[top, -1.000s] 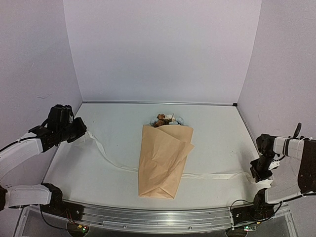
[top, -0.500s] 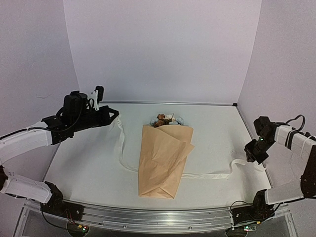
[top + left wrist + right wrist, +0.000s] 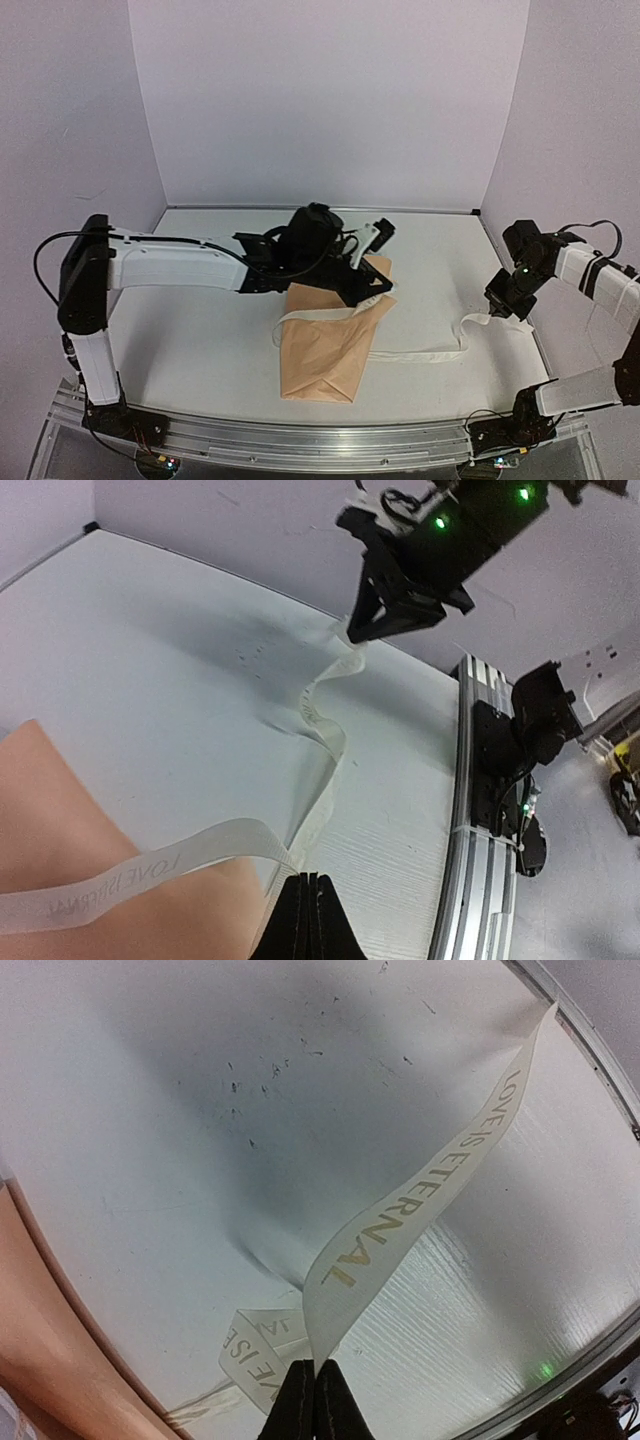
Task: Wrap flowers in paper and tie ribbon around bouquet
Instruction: Cross the ribbon over the folded bouquet.
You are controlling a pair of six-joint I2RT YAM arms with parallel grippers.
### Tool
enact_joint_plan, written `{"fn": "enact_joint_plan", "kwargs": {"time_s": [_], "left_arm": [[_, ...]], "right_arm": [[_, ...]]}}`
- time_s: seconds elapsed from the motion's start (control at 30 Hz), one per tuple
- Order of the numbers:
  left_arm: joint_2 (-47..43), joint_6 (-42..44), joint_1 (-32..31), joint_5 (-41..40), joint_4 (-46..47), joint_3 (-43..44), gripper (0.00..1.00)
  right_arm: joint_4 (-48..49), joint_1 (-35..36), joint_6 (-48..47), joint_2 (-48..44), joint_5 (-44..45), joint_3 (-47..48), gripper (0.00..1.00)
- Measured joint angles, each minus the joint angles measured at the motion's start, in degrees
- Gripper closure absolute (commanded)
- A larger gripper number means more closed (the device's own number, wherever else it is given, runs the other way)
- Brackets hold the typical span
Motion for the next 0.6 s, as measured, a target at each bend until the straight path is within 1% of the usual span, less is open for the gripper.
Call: {"fn": "enact_joint_plan", "kwargs": {"time_s": [0.17, 0.23, 0.37, 0.5, 0.6], "left_arm": [[11.8, 3.9, -3.3, 3.9, -4.2, 10.9, 1.00], [16.6, 4.9, -3.5, 5.1, -6.1, 14.7, 1.00], [22.7, 7.2, -3.3, 7.2, -10.9, 19.8, 1.00], [25.5, 10.4, -3.5, 7.5, -14.3, 23.5, 1.00], [25.6, 12.6, -4.4, 7.6, -15.4, 24.8, 1.00]], "right_arm": [[-2.1, 0.0, -1.1, -1.2, 0.0, 0.1, 1.00], [-3.0, 0.0, -1.5, -1.3, 0.0, 0.3, 1.00], [-5.1, 0.0, -2.9, -1.4, 0.2, 2.0, 1.00], [-7.2, 0.0, -5.3, 0.4, 0.6, 6.4, 1.00], [-7.9, 0.0, -6.8, 4.9, 0.3, 11.5, 1.00]]}}
